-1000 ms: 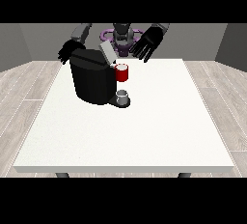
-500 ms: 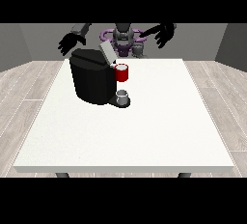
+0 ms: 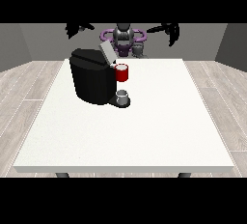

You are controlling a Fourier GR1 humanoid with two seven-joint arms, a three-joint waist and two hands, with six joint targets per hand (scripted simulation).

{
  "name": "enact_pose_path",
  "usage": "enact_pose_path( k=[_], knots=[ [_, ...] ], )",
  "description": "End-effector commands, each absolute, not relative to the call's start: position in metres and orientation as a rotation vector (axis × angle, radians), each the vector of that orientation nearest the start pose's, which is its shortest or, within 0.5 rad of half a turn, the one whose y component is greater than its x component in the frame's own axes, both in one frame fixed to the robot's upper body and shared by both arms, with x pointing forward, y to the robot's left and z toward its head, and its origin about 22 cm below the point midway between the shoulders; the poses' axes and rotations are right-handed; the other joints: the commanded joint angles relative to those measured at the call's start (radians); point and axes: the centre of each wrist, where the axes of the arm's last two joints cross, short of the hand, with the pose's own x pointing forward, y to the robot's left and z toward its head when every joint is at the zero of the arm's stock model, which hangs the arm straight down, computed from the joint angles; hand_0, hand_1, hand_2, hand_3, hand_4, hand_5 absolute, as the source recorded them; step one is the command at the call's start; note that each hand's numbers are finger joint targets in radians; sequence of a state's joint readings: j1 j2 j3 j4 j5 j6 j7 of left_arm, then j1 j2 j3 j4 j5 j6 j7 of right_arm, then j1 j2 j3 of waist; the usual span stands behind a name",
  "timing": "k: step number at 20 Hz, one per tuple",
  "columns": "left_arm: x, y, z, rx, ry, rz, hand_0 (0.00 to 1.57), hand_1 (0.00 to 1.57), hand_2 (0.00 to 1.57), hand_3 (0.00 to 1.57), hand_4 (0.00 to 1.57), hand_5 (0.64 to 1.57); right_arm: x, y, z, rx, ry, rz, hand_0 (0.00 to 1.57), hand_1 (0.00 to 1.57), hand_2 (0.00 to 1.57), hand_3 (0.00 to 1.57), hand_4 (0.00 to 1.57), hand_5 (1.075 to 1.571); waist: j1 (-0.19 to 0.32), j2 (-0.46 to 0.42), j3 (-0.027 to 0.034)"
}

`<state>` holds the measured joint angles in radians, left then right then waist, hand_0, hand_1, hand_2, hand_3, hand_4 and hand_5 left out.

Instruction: Insert the coffee pod into the coffee machine and close the lid

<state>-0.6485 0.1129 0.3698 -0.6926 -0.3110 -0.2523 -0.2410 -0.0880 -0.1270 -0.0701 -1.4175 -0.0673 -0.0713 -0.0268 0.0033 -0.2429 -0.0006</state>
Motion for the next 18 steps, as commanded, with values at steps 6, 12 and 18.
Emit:
enact_pose_path(
  k=[6, 12, 18],
  knots=[
    [0.354, 0.244, -0.039, -0.152, -1.485, -0.184, 0.00, 0.00, 0.00, 0.00, 0.06, 1.571, 0.285, -0.265, 0.032, -0.052, -1.604, 0.050, 0.00, 0.00, 0.00, 0.00, 0.00, 1.571, 0.099, -0.009, 0.0007],
    [0.340, 0.248, -0.037, -0.163, -1.522, -0.190, 0.00, 0.00, 0.00, 0.00, 0.00, 1.571, 0.302, -0.249, 0.053, -0.065, -1.625, 0.169, 0.00, 0.00, 0.00, 0.00, 0.24, 1.571, 0.132, 0.040, 0.0006],
    [0.338, 0.244, -0.016, -0.155, -1.588, -0.181, 0.00, 0.00, 0.00, 0.00, 0.00, 1.571, 0.314, -0.223, 0.056, -0.005, -1.698, 0.196, 0.00, 0.00, 0.00, 0.00, 0.12, 1.571, 0.112, 0.130, 0.0007]
  ],
)
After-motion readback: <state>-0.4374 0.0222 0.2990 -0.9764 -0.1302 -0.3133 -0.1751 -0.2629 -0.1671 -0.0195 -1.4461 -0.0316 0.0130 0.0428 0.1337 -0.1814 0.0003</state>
